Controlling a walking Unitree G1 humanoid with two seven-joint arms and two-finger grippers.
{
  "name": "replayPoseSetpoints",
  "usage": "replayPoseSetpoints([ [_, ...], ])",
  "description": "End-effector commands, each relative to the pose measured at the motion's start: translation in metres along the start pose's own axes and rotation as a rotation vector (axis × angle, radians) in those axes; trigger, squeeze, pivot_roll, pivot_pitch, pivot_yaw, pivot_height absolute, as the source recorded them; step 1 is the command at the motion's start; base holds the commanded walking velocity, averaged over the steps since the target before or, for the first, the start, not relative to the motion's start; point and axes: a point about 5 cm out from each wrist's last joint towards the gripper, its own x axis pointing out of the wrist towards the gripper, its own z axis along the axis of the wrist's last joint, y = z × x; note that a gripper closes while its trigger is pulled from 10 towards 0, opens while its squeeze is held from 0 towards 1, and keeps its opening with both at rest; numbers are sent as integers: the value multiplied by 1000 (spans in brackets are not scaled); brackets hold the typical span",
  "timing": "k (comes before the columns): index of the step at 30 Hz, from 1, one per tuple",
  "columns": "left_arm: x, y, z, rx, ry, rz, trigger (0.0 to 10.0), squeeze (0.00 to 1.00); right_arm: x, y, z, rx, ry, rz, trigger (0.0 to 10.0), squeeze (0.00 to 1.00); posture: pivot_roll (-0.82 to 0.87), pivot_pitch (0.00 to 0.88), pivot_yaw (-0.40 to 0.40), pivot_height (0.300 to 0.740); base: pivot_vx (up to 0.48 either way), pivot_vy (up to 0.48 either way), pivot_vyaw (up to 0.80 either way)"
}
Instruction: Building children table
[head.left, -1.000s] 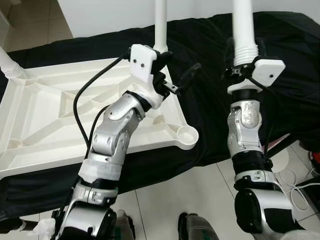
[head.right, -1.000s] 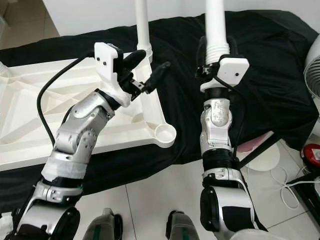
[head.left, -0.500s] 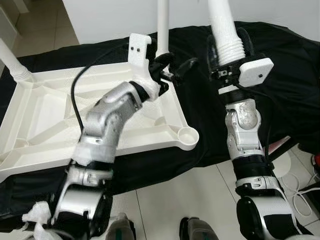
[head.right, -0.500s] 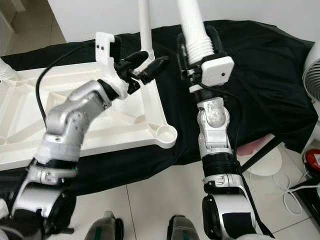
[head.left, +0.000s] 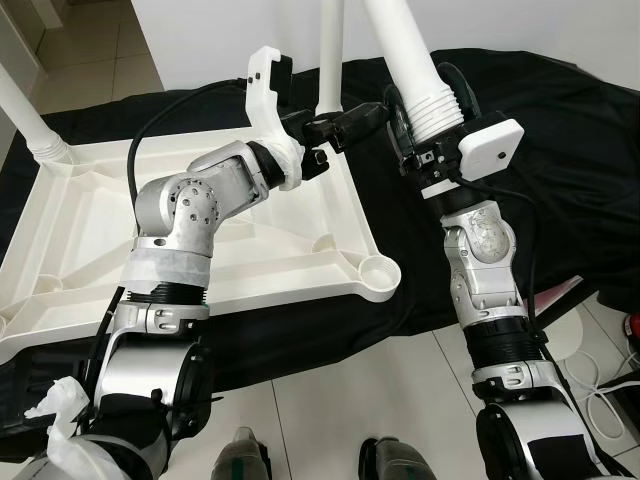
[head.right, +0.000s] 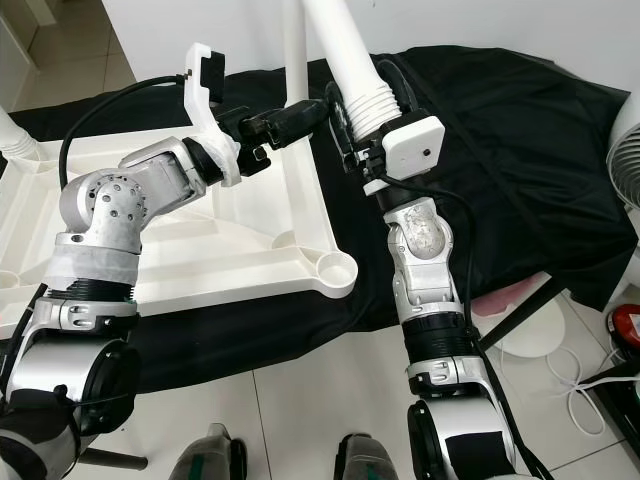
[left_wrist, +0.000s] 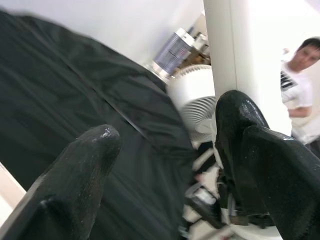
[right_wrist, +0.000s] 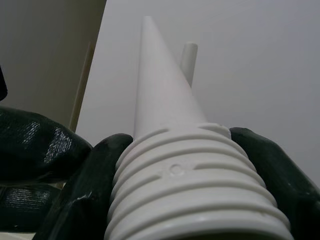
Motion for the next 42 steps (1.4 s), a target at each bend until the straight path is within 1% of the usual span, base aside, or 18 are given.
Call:
replayPoseSetpoints([
  [1, 6, -24, 17, 11, -37, -241, 10000, 0, -3, 30, -6, 47, 32, 150, 10000, 0, 31, 0, 51, 740, 0, 0, 0],
  [2, 6, -24, 17, 11, -37, -241, 10000, 0, -3, 30, -6, 47, 32, 150, 10000, 0, 31, 0, 51, 740, 0, 0, 0],
  [3, 3, -22, 19, -34, -38, -265, 10000, 0, -7, 35, -8, 65, 53, 184, 10000, 0, 30, 0, 51, 740, 0, 0, 0],
  [4, 3, -22, 19, -34, -38, -265, 10000, 0, -7, 35, -8, 65, 53, 184, 10000, 0, 30, 0, 51, 740, 0, 0, 0],
  [5, -1, -20, 21, -70, -36, -288, 10000, 0, -12, 41, -10, 85, 75, 223, 10000, 0, 26, 0, 52, 740, 0, 0, 0],
  [10, -11, -13, 15, -67, -9, -315, 10000, 0, -15, 42, -11, 136, 94, 238, 10000, 0, 25, 0, 53, 740, 0, 0, 0],
  [12, -11, -13, 15, -67, -9, -315, 10000, 0, -15, 42, -11, 136, 94, 238, 10000, 0, 25, 0, 53, 740, 0, 0, 0],
  [15, -17, -10, 8, -53, 16, -324, 10000, 0, -12, 35, -5, 210, 74, 175, 10000, 0, 24, 0, 59, 740, 0, 0, 0],
  [21, -18, -10, 7, -62, 26, -320, 10000, 0, -11, 34, -3, 238, 70, 167, 10000, 0, 29, 0, 60, 740, 0, 0, 0],
  [23, -16, -9, 9, -67, 18, -301, 10000, 0, -12, 36, -3, 236, 73, 181, 10000, 0, 31, 0, 59, 740, 0, 0, 0],
  [25, -11, -2, 19, -83, -15, -246, 10000, 0, -15, 42, -3, 236, 83, 214, 10000, 0, 34, 0, 57, 740, 0, 0, 0],
  [29, -10, 1, 22, -90, -26, -224, 10000, 0, -16, 43, -3, 241, 86, 224, 10000, 0, 34, 0, 57, 740, 0, 0, 0],
  [32, -8, 11, 35, -104, -64, -159, 10000, 0, -21, 49, -3, 256, 100, 243, 10000, 0, 39, 0, 55, 740, 0, 0, 0],
  [35, -6, 17, 44, -89, -82, -114, 10000, 0, -25, 51, -3, 262, 109, 250, 10000, 0, 41, 0, 52, 740, 0, 0, 0],
  [36, -5, 23, 52, -78, -96, -60, 10000, 0, -28, 53, -3, 268, 119, 254, 10000, 0, 44, 0, 51, 740, 0, 0, 0],
  [39, -4, 27, 58, -71, -108, -14, 10000, 0, -32, 53, -2, 274, 128, 251, 10000, 0, 44, 0, 51, 740, 0, 0, 0],
  [40, -5, 32, 64, -64, -117, 32, 10000, 0, -35, 53, -1, 276, 135, 244, 10000, 0, 45, 0, 50, 740, 0, 0, 0],
  [42, -5, 32, 64, -64, -117, 32, 10000, 0, -35, 53, -1, 276, 135, 244, 10000, 0, 45, 0, 50, 740, 0, 0, 0],
])
